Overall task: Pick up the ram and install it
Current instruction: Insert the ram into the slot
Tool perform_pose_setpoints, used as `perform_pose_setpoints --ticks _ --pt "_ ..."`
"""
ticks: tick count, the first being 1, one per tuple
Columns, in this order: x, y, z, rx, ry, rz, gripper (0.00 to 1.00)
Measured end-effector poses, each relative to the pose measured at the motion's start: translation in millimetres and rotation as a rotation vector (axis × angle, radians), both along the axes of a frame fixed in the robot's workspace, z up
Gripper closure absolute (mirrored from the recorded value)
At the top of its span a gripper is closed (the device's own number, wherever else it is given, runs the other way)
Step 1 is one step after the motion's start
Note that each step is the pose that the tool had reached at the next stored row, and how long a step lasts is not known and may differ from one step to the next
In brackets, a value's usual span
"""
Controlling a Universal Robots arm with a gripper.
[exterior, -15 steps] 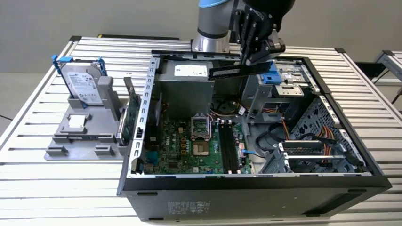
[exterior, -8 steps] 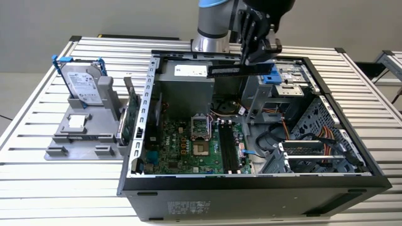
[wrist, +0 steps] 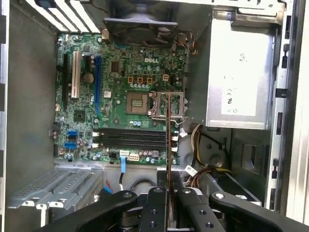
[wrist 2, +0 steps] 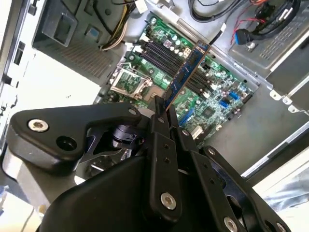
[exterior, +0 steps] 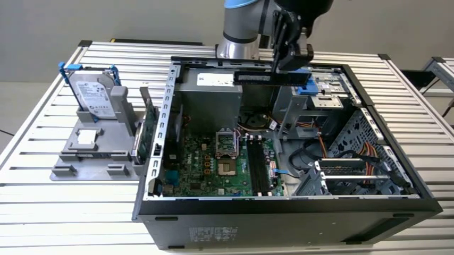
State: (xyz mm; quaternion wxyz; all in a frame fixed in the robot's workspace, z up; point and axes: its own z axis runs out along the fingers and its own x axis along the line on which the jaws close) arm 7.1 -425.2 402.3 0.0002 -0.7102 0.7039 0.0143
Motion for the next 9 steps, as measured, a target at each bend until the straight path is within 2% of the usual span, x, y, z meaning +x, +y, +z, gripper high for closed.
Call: perform_pose_setpoints --ticks 9 --pt "0.0 0.0 0.0 0.0 0.0001 -0.135 1.0"
